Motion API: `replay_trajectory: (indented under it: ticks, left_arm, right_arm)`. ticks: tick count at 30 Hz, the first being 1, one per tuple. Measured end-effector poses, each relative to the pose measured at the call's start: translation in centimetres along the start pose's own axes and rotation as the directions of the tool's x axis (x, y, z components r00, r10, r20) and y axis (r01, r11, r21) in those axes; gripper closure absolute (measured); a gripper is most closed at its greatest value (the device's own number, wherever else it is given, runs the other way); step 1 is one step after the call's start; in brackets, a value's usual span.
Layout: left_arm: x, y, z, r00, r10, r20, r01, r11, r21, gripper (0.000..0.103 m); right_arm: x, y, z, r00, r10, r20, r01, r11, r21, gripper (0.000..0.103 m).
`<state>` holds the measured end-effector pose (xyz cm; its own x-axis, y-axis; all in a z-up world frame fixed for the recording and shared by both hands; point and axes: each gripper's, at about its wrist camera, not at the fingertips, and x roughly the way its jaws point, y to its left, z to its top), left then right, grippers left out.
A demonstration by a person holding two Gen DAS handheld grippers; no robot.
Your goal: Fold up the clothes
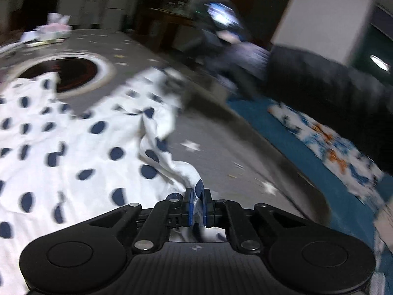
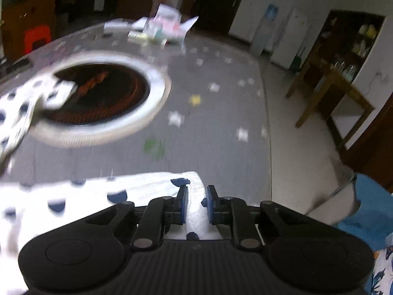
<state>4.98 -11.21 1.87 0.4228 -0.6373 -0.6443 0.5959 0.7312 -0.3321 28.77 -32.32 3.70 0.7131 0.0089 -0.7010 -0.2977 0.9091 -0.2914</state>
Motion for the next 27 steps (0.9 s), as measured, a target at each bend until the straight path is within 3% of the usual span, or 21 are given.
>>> replay_trajectory:
  ticks: [2,6,9,10,12,16,19,23,25,27]
  left_arm:
    - [0.4,-0.7,-0.4,0.999,-0.049,-0.022,0.049,0.998,0.025,0.095]
    - [1.0,-1.3,-1.0,0.996,-0.072,-0.056,0.074,0.997,0.036,0.092]
    - [0.1,-0.9,-0.9,0.997,-0.065,-0.037,0.066,0.997,0.027,0.082]
    - [-0.3,-0.8,-0.9,0.998,-0.055,-0.024,0.056,0.998,0.026,0.073]
    - [-1.4,-0.1,-0.7,1.000,-0.023,0.008,0.022,1.000,0.017,0.065]
    - [-4.7,1.9,-0.6,0.991,0.099,0.086,-0.097,0.995,-0.024,0.060]
    - [-7.4,4.3,-1.2,0.962,0.243,0.125,-0.233,0.968,-0.092,0.056]
    - [-10.4,7.2,-2.6,0.893,0.435,0.118,-0.411,0.893,-0.182,0.054]
    - [-11.7,8.5,-3.6,0.858,0.504,0.100,-0.476,0.852,-0.219,0.049]
    - [-12.9,9.2,-4.6,0.841,0.536,0.079,-0.503,0.827,-0.249,0.047]
  right_arm:
    - [0.5,0.7,1.5,0.999,-0.019,0.042,0.019,1.000,-0.009,0.087]
    - [0.7,2.0,3.1,0.998,0.001,0.064,0.000,1.000,-0.016,0.083]
    - [-0.6,2.4,3.0,0.997,0.042,0.066,-0.040,0.999,-0.033,0.080]
    - [-1.3,2.5,2.7,0.996,0.063,0.060,-0.061,0.998,-0.032,0.080]
    - [-2.5,2.5,1.7,0.991,0.134,0.029,-0.133,0.991,-0.015,0.079]
    - [-4.6,3.9,-1.6,0.967,0.252,-0.035,-0.253,0.967,-0.029,0.072]
    - [-5.5,5.2,-4.2,0.958,0.275,-0.079,-0.279,0.959,-0.044,0.072]
    - [-6.9,5.6,-6.2,0.962,0.260,-0.088,-0.263,0.964,-0.030,0.070]
    - [-8.1,5.7,-6.8,0.966,0.249,-0.073,-0.252,0.968,-0.024,0.070]
    - [-9.7,6.0,-7.1,0.965,0.256,-0.048,-0.258,0.966,-0.034,0.070]
